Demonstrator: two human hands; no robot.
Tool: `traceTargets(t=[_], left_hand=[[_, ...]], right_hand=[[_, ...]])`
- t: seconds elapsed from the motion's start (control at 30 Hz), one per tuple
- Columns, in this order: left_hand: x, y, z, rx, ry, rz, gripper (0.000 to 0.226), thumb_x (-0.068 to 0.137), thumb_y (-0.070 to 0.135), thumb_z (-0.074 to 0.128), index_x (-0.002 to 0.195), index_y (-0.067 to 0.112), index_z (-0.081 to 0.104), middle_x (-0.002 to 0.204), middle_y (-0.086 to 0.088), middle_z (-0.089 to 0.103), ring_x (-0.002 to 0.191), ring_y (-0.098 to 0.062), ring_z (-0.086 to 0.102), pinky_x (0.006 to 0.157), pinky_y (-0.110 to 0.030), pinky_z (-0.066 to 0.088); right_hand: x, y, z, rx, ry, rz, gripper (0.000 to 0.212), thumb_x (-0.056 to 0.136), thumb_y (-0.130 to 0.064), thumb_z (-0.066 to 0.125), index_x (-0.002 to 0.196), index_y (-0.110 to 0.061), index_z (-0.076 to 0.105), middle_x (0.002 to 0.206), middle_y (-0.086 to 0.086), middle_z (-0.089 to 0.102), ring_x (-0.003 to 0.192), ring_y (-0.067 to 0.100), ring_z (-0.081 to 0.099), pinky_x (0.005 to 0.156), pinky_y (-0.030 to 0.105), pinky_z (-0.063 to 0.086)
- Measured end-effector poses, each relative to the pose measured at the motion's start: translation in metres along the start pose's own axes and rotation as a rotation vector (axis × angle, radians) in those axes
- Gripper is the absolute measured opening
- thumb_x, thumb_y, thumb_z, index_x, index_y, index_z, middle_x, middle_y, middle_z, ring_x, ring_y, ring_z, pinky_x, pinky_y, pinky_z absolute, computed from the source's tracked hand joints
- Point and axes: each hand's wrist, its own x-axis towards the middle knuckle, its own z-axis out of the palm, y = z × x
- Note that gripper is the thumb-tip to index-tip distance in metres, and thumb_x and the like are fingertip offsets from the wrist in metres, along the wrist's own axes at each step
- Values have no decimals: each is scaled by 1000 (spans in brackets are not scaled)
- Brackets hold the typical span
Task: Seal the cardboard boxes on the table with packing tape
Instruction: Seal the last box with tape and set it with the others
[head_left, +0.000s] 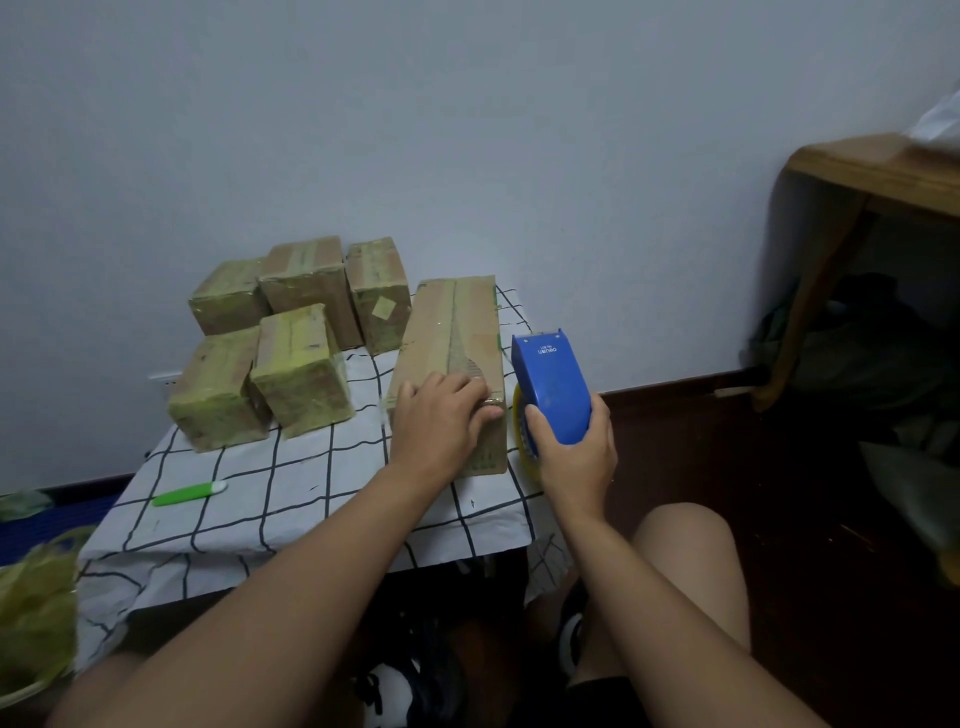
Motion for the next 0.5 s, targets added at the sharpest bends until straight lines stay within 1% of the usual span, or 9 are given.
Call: traceTargets(t=[0.07,0.13,0.2,0.27,0.33,0.4,0.5], left_hand=[[-1,-3,-1,8,-9,12,24,86,47,65,95,26,68,93,10,64,88,-20,54,70,-32,17],[-1,-6,-3,24,-43,33,28,84,48,68,100,25,66,97,9,64,91,-20,53,71,-33,21],[1,-3,-5,43,-69,38,27,84,47,68,99,25,64,98,9,63,91,-21,53,72,-34,24],[2,1,-5,67,-74,42,26,85,47,67,98,25,62,98,9,62,91,-20,52,72,-33,22],[1,1,-5,59,-75,43,27,85,47,66,101,26,62,100,9,61,93,-20,52,73,-33,21],[-2,-3,-5,55,-86,49,30,83,46,69,104,26,61,103,9,61,94,-20,52,73,-33,21],[-4,-2,-6,80,-92,50,30,79,40,74,100,24,60,101,7,62,92,-22,53,71,-32,21]], right_hand=[[0,0,0,3,-8,3,63,79,-43,81,131,-23,51,117,-5,55,101,11,56,83,27,51],[0,0,-1,6,-12,-2,64,80,-43,80,132,-23,50,118,-4,55,102,11,56,83,26,50],[0,1,0,-3,-5,-4,64,80,-43,80,132,-22,50,118,-4,55,102,12,56,84,28,50],[0,1,0,-7,-1,1,64,80,-43,80,132,-21,50,118,-3,56,103,13,56,85,30,51],[0,1,0,-10,-3,-5,65,79,-44,80,132,-22,50,118,-4,55,103,14,57,85,33,53],[-1,1,0,-15,-3,-9,65,79,-44,80,132,-21,50,118,-3,55,103,14,57,86,35,54],[-1,1,0,-16,5,-11,64,78,-42,81,131,-21,52,118,-3,57,103,14,57,87,36,53]])
